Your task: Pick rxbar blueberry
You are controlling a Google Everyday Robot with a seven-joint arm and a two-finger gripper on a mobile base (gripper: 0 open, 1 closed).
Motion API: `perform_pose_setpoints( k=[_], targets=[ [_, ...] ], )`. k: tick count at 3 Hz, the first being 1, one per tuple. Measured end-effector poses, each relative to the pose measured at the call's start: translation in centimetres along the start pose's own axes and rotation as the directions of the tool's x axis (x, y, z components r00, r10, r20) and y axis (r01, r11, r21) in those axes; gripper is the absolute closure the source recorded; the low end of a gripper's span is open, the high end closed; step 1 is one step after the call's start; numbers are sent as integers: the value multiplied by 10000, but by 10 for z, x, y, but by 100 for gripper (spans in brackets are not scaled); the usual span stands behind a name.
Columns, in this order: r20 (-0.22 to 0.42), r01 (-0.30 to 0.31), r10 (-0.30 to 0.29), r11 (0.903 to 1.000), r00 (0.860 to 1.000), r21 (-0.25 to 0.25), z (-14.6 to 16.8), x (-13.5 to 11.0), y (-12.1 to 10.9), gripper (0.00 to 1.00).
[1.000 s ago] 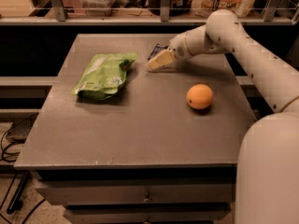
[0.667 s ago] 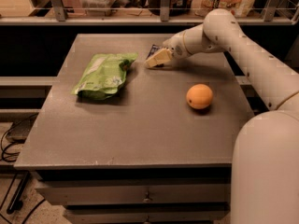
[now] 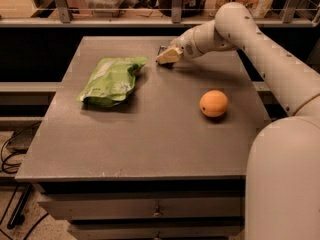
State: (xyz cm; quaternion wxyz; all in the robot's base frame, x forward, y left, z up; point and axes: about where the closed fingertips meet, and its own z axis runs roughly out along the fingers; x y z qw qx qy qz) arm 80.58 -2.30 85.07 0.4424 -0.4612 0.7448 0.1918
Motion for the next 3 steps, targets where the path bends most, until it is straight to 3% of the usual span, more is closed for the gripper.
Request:
perform_pose_setpoints(
  k=[1, 2, 3],
  targets=[
    [145, 233, -235, 9997, 9996, 106, -8, -13, 0, 94],
    [449, 564, -575, 9981, 9973, 261, -24, -34, -3, 100],
    [774, 1020, -1055, 9936, 9914, 476, -45, -58, -8, 100]
  ],
)
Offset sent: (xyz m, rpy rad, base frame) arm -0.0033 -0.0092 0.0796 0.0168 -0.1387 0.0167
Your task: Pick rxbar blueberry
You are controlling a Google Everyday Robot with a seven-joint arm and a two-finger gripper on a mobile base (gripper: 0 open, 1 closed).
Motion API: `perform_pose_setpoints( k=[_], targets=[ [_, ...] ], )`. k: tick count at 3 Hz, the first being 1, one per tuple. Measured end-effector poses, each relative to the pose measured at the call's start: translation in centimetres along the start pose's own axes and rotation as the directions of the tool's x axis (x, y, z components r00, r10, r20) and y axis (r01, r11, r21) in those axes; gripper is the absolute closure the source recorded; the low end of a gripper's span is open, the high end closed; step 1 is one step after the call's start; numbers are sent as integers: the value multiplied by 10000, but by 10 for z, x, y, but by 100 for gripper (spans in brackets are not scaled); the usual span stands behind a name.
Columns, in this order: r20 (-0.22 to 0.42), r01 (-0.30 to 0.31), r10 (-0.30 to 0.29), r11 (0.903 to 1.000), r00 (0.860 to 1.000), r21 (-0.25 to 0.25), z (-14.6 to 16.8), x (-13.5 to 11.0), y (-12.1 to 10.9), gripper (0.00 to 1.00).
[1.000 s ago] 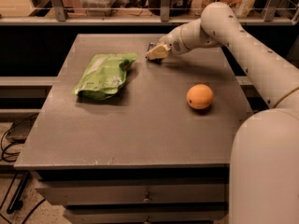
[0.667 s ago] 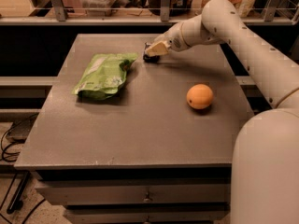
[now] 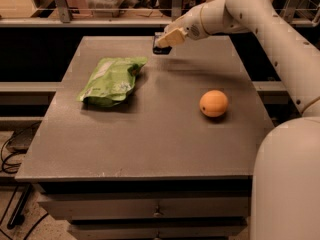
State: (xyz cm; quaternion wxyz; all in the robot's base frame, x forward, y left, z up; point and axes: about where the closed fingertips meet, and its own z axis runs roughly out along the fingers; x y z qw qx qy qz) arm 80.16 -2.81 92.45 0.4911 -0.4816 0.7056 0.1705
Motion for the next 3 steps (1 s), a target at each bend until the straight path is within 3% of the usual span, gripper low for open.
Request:
perform_pose_setpoints(
  k=[2, 3],
  targets=[
    [763, 802, -817, 9965, 9937, 231, -40, -48, -13, 100],
    [796, 823, -841, 9963, 9933, 256, -41, -50, -14, 100]
  ],
)
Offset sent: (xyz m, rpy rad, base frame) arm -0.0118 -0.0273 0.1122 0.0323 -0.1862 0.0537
